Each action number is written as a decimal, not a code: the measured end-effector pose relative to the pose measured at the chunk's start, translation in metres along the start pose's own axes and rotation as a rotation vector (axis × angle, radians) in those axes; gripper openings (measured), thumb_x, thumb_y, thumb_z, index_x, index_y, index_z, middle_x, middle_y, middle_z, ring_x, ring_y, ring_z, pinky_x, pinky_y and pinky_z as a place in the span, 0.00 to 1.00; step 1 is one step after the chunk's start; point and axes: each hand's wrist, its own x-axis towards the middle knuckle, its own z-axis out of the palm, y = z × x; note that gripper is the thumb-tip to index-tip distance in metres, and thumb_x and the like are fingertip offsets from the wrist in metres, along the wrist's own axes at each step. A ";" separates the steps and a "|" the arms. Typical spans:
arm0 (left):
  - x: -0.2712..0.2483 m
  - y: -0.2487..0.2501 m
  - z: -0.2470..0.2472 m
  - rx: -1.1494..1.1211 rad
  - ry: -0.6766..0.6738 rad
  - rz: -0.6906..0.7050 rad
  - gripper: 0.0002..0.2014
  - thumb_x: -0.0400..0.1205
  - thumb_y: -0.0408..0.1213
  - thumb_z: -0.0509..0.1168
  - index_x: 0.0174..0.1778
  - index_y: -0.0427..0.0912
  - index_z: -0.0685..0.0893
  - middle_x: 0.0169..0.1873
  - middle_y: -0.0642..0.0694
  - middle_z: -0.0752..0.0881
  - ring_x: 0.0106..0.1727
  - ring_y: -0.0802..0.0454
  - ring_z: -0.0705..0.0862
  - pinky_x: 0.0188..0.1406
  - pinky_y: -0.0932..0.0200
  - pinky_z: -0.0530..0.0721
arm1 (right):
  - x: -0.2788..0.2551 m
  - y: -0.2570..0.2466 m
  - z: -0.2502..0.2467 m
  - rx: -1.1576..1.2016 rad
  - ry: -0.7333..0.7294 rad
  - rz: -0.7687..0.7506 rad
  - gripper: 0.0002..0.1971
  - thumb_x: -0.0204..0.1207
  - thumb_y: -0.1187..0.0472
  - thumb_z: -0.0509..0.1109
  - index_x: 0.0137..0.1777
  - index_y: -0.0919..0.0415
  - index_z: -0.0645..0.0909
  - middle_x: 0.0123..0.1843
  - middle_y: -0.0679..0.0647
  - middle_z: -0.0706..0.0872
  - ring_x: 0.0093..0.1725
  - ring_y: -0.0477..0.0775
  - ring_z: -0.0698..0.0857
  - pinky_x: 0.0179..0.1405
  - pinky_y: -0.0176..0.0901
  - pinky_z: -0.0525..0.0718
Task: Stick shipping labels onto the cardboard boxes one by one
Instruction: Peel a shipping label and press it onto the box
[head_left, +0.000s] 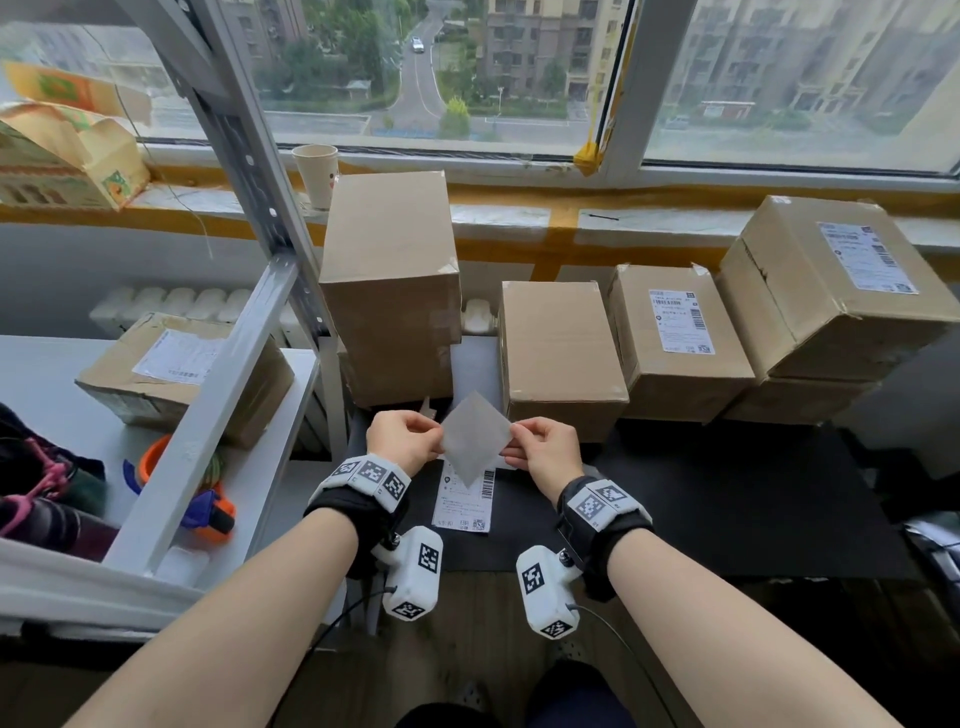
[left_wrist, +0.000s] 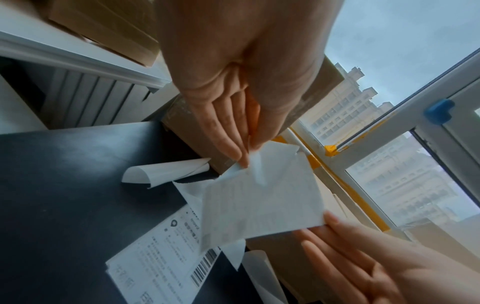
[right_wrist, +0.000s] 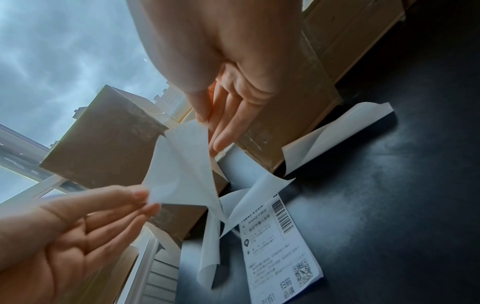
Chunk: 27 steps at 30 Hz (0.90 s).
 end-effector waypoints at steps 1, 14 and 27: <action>0.002 -0.003 -0.003 0.006 0.018 -0.008 0.10 0.72 0.26 0.69 0.27 0.43 0.86 0.27 0.41 0.87 0.37 0.40 0.90 0.48 0.48 0.89 | 0.001 0.001 -0.001 -0.002 0.013 0.000 0.11 0.81 0.67 0.64 0.37 0.59 0.80 0.33 0.57 0.85 0.25 0.43 0.86 0.27 0.31 0.85; 0.008 -0.022 -0.028 0.078 0.218 -0.114 0.06 0.74 0.27 0.71 0.32 0.40 0.86 0.26 0.45 0.86 0.33 0.47 0.88 0.46 0.57 0.88 | 0.013 -0.013 -0.024 -0.078 0.110 -0.073 0.09 0.80 0.66 0.65 0.38 0.59 0.80 0.36 0.59 0.88 0.33 0.53 0.88 0.35 0.39 0.88; 0.026 -0.044 -0.036 0.166 0.248 -0.162 0.12 0.70 0.25 0.70 0.24 0.44 0.86 0.28 0.42 0.89 0.40 0.44 0.90 0.50 0.51 0.89 | 0.020 -0.035 -0.050 -0.127 0.197 -0.161 0.05 0.80 0.67 0.64 0.44 0.67 0.80 0.38 0.61 0.86 0.32 0.52 0.86 0.34 0.36 0.89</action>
